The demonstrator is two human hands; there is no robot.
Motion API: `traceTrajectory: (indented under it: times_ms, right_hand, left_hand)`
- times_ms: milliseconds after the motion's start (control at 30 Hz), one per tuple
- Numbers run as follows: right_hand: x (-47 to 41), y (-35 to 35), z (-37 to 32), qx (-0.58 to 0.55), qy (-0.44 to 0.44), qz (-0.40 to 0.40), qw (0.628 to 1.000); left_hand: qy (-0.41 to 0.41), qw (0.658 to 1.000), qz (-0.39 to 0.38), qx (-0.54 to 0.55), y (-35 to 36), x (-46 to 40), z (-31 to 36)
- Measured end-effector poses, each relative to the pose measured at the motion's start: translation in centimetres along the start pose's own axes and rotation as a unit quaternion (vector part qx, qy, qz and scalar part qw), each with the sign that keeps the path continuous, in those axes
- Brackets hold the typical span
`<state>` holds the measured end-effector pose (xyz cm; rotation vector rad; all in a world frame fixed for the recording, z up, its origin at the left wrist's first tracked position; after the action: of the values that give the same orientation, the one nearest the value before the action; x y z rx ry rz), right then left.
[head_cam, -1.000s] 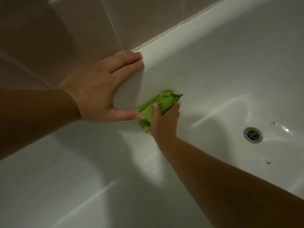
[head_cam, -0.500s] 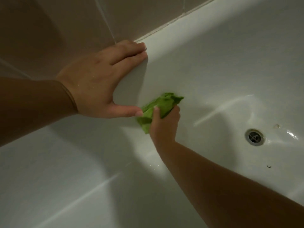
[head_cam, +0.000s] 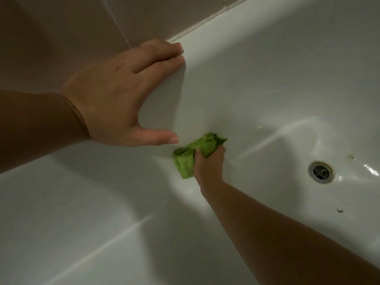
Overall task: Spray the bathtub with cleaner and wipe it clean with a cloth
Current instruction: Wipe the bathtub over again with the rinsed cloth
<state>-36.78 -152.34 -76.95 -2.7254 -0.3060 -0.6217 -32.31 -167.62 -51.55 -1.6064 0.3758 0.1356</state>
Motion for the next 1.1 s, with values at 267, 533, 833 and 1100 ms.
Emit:
traceTrajectory:
  times_ms: [267, 533, 833, 1100]
  right_hand:
    - [-2.5, -1.2, 2.7, 0.114, 0.008, 0.080, 0.990]
    - [-5.9, -4.3, -1.0, 0.034, -0.052, 0.099, 0.993]
    - [-2.6, -5.0, -7.6, -0.045, -0.060, -0.007, 0.997]
    - [-5.8, -10.2, -17.8, -0.097, -0.165, 0.134, 0.972]
  left_hand:
    - [0.003, 1.000, 0.020, -0.003, 0.2, -0.5, 0.3]
    - [0.011, 1.000, 0.020, 0.003, 0.5, -1.3, 0.3]
    - [-0.007, 1.000, 0.007, 0.004, 0.7, -3.0, 0.7]
    - [-0.027, 1.000, -0.003, 0.008, 1.6, -5.1, 1.2]
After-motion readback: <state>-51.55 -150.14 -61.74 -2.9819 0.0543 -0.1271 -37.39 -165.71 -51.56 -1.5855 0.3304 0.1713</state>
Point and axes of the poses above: each hand's wrist, its own x-axis away from the middle knuckle, its own y-axis out of the palm, z = x × y, the point moved 3 cm from there along -x, towards the middle knuckle, and after that the axes turned 9 degrees about z, right-handed, at the moved point
